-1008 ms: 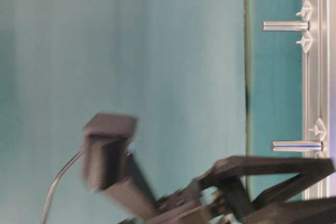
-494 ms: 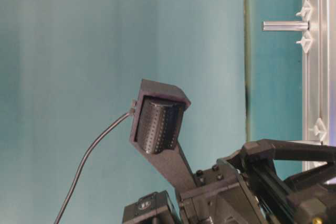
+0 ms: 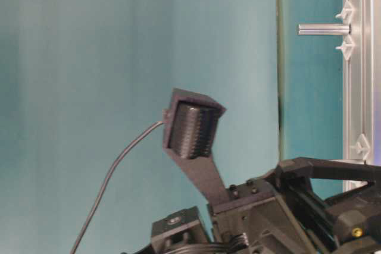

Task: Insert the large gear onto the shaft.
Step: 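Close the left gripper on the blue gear's hub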

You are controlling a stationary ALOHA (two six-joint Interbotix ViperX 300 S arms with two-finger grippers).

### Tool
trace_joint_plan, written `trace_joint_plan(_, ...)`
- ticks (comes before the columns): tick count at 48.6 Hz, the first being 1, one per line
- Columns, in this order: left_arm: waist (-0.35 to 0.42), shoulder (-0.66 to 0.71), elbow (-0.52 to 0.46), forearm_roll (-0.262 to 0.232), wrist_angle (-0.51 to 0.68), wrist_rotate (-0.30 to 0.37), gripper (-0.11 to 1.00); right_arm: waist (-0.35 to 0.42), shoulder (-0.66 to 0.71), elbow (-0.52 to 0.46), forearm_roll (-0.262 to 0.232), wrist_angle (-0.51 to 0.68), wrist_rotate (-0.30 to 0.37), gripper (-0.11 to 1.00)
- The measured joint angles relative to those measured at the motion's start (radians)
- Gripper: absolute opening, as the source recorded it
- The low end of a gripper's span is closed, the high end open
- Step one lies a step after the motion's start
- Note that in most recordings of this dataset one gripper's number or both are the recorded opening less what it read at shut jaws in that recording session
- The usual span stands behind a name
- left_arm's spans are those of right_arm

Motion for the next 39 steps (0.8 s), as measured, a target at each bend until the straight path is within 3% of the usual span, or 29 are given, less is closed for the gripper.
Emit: trace_joint_plan(39,-0.008,0.026,-0.003,0.0,0.0,-0.025,0.93,0.0,-0.003,0.011,0.003,-0.012,0.003,0.01)
